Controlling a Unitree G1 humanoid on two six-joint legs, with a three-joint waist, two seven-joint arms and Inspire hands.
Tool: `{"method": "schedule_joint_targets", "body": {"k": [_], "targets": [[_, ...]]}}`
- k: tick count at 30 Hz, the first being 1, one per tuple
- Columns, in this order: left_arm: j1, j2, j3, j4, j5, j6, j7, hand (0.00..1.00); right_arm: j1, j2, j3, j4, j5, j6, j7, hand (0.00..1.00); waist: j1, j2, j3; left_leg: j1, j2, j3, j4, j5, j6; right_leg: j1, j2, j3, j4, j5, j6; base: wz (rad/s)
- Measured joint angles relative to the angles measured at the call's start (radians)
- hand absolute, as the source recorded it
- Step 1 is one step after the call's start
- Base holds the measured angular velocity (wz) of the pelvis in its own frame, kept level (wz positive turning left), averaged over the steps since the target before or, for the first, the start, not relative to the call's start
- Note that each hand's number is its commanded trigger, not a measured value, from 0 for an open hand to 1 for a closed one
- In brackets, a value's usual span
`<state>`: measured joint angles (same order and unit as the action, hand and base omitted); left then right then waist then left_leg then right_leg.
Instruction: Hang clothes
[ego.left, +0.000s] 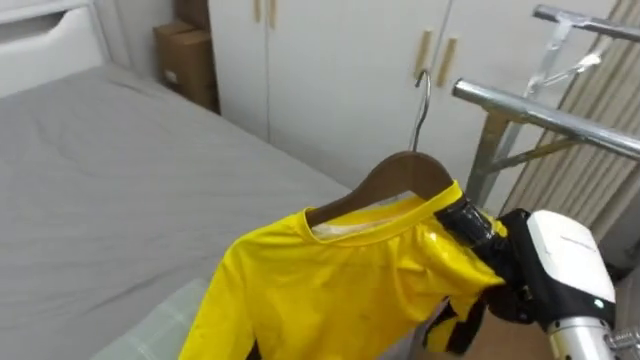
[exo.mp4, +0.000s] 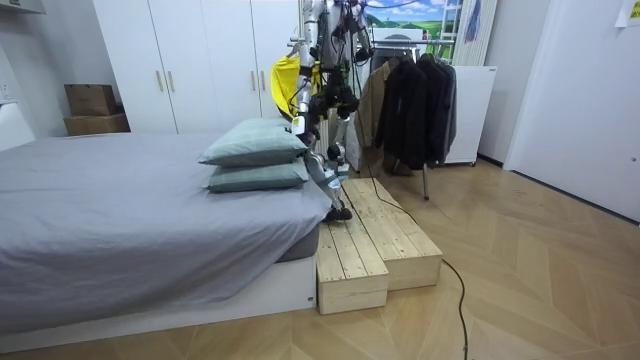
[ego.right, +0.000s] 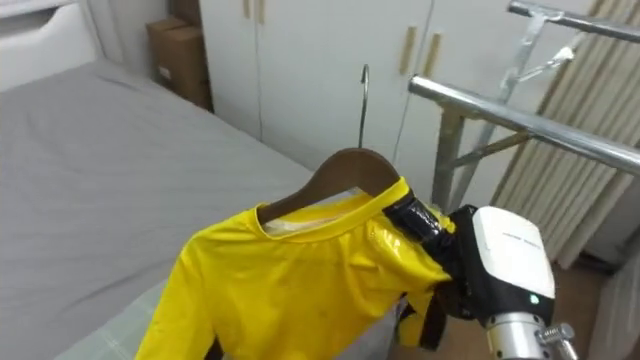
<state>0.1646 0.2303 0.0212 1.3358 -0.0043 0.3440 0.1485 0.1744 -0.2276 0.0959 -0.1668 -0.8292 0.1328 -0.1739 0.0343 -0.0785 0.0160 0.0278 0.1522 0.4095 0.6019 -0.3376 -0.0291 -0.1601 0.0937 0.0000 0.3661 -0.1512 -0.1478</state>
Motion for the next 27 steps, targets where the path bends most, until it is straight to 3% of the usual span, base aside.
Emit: {"method": "schedule_joint_targets", "body": {"k": [1,2,4,5,6,7,8,9,10,11,12,13,14,16,17,18,20,22,25,27], "targets": [[0.0,-0.009,0.002,-0.001,0.0,0.023,0.001,0.0,0.0,0.0,0.023,0.0,0.0,-0.001,0.0,1.0,0.002,0.001,0.0005,-0.003,-0.035,-0.083,-0.082,0.0,0.001,0.0,0.031,0.104,-0.033,0.017,0.013,-1.12],[0.0,-0.014,0.003,-0.002,0.0,0.033,0.001,0.0,0.001,-0.001,0.033,0.0,0.0,0.0,0.0,1.0,-0.004,0.001,0.0004,-0.007,-0.054,-0.124,-0.12,0.0,0.001,0.002,0.049,0.17,-0.047,0.029,0.018,-0.95],[-0.011,-0.046,0.0,-0.01,0.0,0.059,0.002,0.0,-0.001,-0.005,0.051,-0.002,-0.001,0.004,0.001,1.0,0.003,0.004,-0.0013,-0.007,-0.15,-0.232,-0.291,0.017,0.026,0.023,0.106,0.476,-0.122,0.108,0.04,-0.91],[-0.017,-0.053,0.0,-0.013,0.0,0.067,0.002,0.0,-0.005,-0.005,0.057,-0.002,-0.006,0.006,0.0,1.0,0.004,0.006,-0.0026,-0.007,-0.174,-0.259,-0.338,0.031,0.044,0.034,0.115,0.563,-0.153,0.136,0.05,-0.94],[-0.029,-0.067,0.001,-0.02,0.0,0.08,0.002,0.0,-0.018,-0.007,0.07,-0.002,-0.018,0.011,-0.003,1.0,0.009,0.012,-0.002,-0.007,-0.221,-0.306,-0.43,0.085,0.067,0.057,0.126,0.74,-0.207,0.199,0.073,-0.97],[-0.045,-0.075,0.001,-0.02,-0.001,0.086,0.002,0.0,-0.033,-0.011,0.084,-0.003,-0.036,0.01,-0.005,1.0,0.016,0.025,-0.0032,-0.008,-0.25,-0.338,-0.503,0.157,0.076,0.057,0.147,0.886,-0.234,0.238,0.101,-0.95],[-0.051,-0.078,0.001,-0.021,0.0,0.087,0.003,0.0,-0.041,-0.012,0.089,-0.003,-0.049,0.007,-0.005,1.0,0.013,0.036,-0.0017,-0.007,-0.249,-0.345,-0.517,0.192,0.08,0.05,0.164,0.923,-0.233,0.255,0.113,-0.87],[-0.062,-0.085,0.002,-0.021,0.0,0.09,0.018,0.0,-0.05,-0.01,0.088,-0.003,-0.078,-0.009,-0.005,1.0,-0.006,0.077,-0.0038,0.0,-0.207,-0.311,-0.51,0.245,0.084,0.013,0.209,0.895,-0.233,0.265,0.128,-0.64],[-0.095,-0.08,-0.003,-0.021,0.001,0.09,0.037,0.0,-0.044,0.003,0.071,-0.004,-0.086,-0.009,-0.012,1.0,0.007,0.091,0.0073,-0.004,-0.172,-0.237,-0.51,0.196,0.073,-0.068,0.19,0.642,-0.175,0.219,0.102,-0.68],[-0.11,-0.078,-0.007,-0.022,0.003,0.089,0.043,0.0,-0.04,0.005,0.062,-0.004,-0.086,-0.008,-0.014,1.0,0.026,0.084,0.0118,-0.005,-0.172,-0.206,-0.508,0.188,0.069,-0.125,0.161,0.501,-0.079,0.163,0.102,-0.74],[-0.119,-0.087,-0.024,-0.033,0.008,0.087,0.045,0.0,-0.03,0.0,0.046,-0.004,-0.093,-0.005,-0.015,1.0,0.037,0.077,0.0161,0.008,-0.186,-0.171,-0.492,0.176,0.074,-0.197,0.059,0.29,0.126,0.035,0.117,-0.55],[-0.119,-0.093,-0.043,-0.036,0.007,0.087,0.043,0.0,-0.028,-0.002,0.036,-0.006,-0.102,-0.005,-0.026,1.0,0.017,0.082,0.0155,0.022,-0.183,-0.147,-0.479,0.146,0.083,-0.196,-0.017,0.215,0.24,-0.042,0.152,-0.41],[-0.119,-0.091,-0.046,-0.043,0.008,0.087,0.043,0.0,-0.031,-0.001,0.034,-0.012,-0.106,-0.008,-0.035,1.0,0.013,0.08,0.0142,0.027,-0.18,-0.124,-0.472,0.131,0.088,-0.189,-0.046,0.209,0.274,-0.068,0.165,-0.25],[-0.121,-0.087,-0.045,-0.066,0.018,0.076,0.046,0.0,-0.036,-0.002,0.025,-0.065,-0.1,-0.051,-0.057,1.0,-0.034,0.058,0.0081,0.03,-0.13,0.023,-0.441,0.112,0.038,-0.131,-0.136,0.168,0.244,-0.101,0.186,-0.4],[-0.122,-0.088,-0.045,-0.068,0.018,0.069,0.046,0.0,-0.035,-0.004,0.022,-0.076,-0.093,-0.055,-0.066,1.0,-0.035,0.049,0.0062,0.028,-0.128,0.04,-0.423,0.112,0.032,-0.118,-0.153,0.153,0.208,-0.108,0.198,-0.81],[-0.121,-0.098,-0.041,-0.063,0.015,0.045,0.046,0.0,-0.045,-0.004,0.021,-0.082,-0.083,-0.056,-0.076,1.0,-0.037,0.048,0.0087,0.016,-0.122,0.047,-0.385,0.1,0.013,-0.101,-0.138,0.161,0.155,-0.107,0.198,-0.92],[-0.108,-0.103,-0.033,-0.05,-0.015,-0.005,0.042,0.0,-0.025,-0.005,0.018,-0.083,-0.051,-0.02,-0.073,1.0,-0.063,0.059,0.0017,0.002,-0.103,-0.099,-0.371,0.102,0.018,-0.052,-0.068,0.224,0.067,-0.055,0.166,-1.07],[-0.102,-0.102,-0.032,-0.041,-0.049,-0.025,0.042,0.0,-0.027,-0.002,0.012,-0.083,-0.04,-0.003,-0.069,1.0,-0.062,0.057,0.0004,0.001,-0.097,-0.144,-0.37,0.102,0.016,-0.053,-0.038,0.267,0.037,-0.029,0.156,-0.98],[-0.083,-0.097,-0.026,-0.037,-0.077,-0.038,0.042,0.0,-0.016,-0.002,-0.013,-0.083,-0.038,0.004,-0.062,1.0,-0.088,0.051,-0.0035,0.013,-0.095,-0.131,-0.386,0.102,0.004,-0.067,-0.014,0.291,0.026,-0.013,0.161,-0.51],[-0.066,-0.094,-0.023,-0.04,-0.084,-0.06,0.042,0.0,-0.011,-0.001,-0.028,-0.071,-0.041,0.011,-0.062,1.0,-0.083,0.044,-0.0072,0.024,-0.094,-0.112,-0.405,0.102,0.003,-0.069,-0.008,0.298,0.016,-0.005,0.161,-0.21]]}}
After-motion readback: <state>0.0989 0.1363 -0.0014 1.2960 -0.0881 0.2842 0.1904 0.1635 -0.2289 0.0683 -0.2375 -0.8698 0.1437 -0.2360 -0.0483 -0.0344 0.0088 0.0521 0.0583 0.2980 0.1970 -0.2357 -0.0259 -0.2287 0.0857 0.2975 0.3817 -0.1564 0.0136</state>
